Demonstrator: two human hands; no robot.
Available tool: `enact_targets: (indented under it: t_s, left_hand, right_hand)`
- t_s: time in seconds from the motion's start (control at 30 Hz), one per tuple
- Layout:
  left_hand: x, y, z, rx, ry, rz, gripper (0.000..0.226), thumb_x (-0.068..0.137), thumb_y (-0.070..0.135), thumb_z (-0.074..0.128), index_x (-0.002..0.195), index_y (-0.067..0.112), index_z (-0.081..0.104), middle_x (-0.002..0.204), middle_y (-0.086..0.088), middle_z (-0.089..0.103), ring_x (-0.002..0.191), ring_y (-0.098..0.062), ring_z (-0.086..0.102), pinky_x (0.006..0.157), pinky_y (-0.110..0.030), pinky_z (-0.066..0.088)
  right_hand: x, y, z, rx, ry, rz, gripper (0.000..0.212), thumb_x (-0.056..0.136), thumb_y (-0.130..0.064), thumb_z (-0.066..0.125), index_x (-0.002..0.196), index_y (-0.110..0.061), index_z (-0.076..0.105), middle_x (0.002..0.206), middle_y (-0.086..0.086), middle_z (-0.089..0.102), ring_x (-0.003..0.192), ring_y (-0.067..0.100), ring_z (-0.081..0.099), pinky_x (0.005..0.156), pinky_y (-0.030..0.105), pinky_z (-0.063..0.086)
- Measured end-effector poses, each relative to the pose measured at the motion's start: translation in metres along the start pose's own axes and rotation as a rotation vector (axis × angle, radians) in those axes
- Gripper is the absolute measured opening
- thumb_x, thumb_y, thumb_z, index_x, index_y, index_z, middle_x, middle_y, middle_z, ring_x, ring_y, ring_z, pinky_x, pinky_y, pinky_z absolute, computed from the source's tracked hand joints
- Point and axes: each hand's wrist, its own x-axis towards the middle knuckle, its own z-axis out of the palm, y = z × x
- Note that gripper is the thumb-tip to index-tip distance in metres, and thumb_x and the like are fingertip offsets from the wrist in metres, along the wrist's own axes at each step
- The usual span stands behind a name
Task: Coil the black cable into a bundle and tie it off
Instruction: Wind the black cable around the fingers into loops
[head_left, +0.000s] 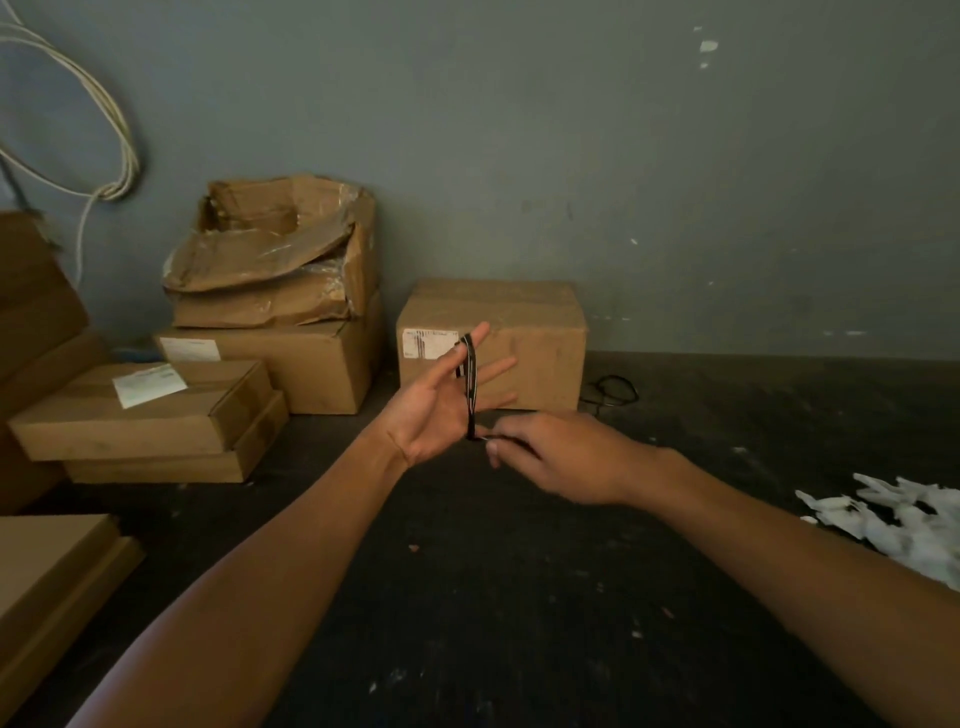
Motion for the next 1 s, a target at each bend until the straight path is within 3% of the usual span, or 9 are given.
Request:
enact_targets:
  t_s: [0.1, 0.17, 0.27, 0.37, 0.53, 0.7, 0.87, 1.0]
  left_hand:
    - [-0.007, -0.013, -0.004, 0.050, -0.022, -0.073, 0.041, 0.100, 0.038, 0.039, 0.139, 0.042, 0.048, 0.148, -0.012, 0.047, 0.131, -0.036, 0.048, 0.107, -0.068, 0.027]
    - [-0.010, -0.020, -0.008, 0.108, -0.065, -0.150, 0.045, 0.095, 0.041, 0.047, 0.139, 0.042, 0.049, 0.150, -0.011, 0.043, 0.134, -0.037, 0.045, 0.108, -0.072, 0.022]
    - [-0.014, -0.026, -0.010, 0.172, -0.118, -0.244, 0.048, 0.087, 0.045, 0.055, 0.136, 0.043, 0.053, 0.146, -0.007, 0.051, 0.135, -0.038, 0.043, 0.107, -0.077, 0.015]
    - [-0.018, -0.027, -0.008, 0.165, -0.159, -0.295, 0.046, 0.091, 0.042, 0.053, 0.137, 0.040, 0.051, 0.145, -0.007, 0.053, 0.134, -0.037, 0.045, 0.107, -0.076, 0.016]
    - [-0.023, -0.022, 0.002, 0.197, -0.264, -0.346, 0.040, 0.097, 0.040, 0.044, 0.135, 0.042, 0.053, 0.147, -0.007, 0.050, 0.135, -0.035, 0.045, 0.108, -0.071, 0.020]
    - [-0.028, -0.015, 0.009, 0.107, -0.372, -0.347, 0.043, 0.096, 0.038, 0.043, 0.139, 0.039, 0.049, 0.151, -0.012, 0.045, 0.137, -0.040, 0.041, 0.109, -0.072, 0.020]
    - [-0.026, -0.002, 0.022, -0.006, -0.470, -0.249, 0.047, 0.096, 0.039, 0.042, 0.142, 0.041, 0.044, 0.151, -0.012, 0.044, 0.139, -0.045, 0.035, 0.106, -0.073, 0.024]
    - [-0.023, 0.001, 0.032, -0.044, -0.530, -0.191, 0.048, 0.094, 0.041, 0.050, 0.142, 0.042, 0.045, 0.150, -0.009, 0.046, 0.138, -0.045, 0.036, 0.103, -0.072, 0.028]
  right_hand:
    - [0.004, 0.011, -0.024, -0.079, 0.026, 0.040, 0.016, 0.099, -0.036, 0.049, 0.102, -0.028, 0.062, 0.077, -0.009, 0.061, 0.062, 0.003, 0.053, 0.057, 0.021, 0.038]
    - [0.007, 0.019, -0.041, -0.092, 0.053, 0.058, 0.018, 0.096, -0.037, 0.054, 0.103, -0.024, 0.065, 0.078, -0.008, 0.062, 0.062, 0.005, 0.054, 0.055, 0.020, 0.036]
    - [0.012, 0.029, -0.063, -0.079, 0.132, 0.064, 0.016, 0.090, -0.039, 0.063, 0.094, -0.024, 0.066, 0.079, -0.004, 0.066, 0.070, 0.018, 0.061, 0.059, 0.031, 0.046]
    - [0.015, 0.035, -0.075, -0.098, 0.204, 0.060, 0.020, 0.086, -0.042, 0.066, 0.091, -0.022, 0.070, 0.080, -0.002, 0.070, 0.072, 0.017, 0.063, 0.068, 0.041, 0.053]
    - [0.017, 0.043, -0.071, -0.043, 0.260, 0.032, 0.015, 0.085, -0.037, 0.067, 0.091, -0.024, 0.072, 0.087, -0.003, 0.071, 0.081, 0.019, 0.064, 0.075, 0.047, 0.053]
    - [0.016, 0.054, -0.063, 0.091, 0.306, 0.052, 0.019, 0.086, -0.041, 0.061, 0.093, -0.027, 0.072, 0.089, -0.002, 0.072, 0.083, 0.022, 0.065, 0.077, 0.050, 0.053]
    - [0.013, 0.069, -0.030, 0.285, 0.397, 0.074, 0.019, 0.099, -0.021, 0.051, 0.099, -0.014, 0.068, 0.093, 0.002, 0.070, 0.089, 0.017, 0.065, 0.081, 0.040, 0.053]
    - [0.006, 0.080, 0.014, 0.321, 0.318, 0.096, 0.019, 0.100, -0.012, 0.047, 0.107, -0.007, 0.064, 0.100, 0.009, 0.069, 0.096, 0.020, 0.066, 0.083, 0.039, 0.054]
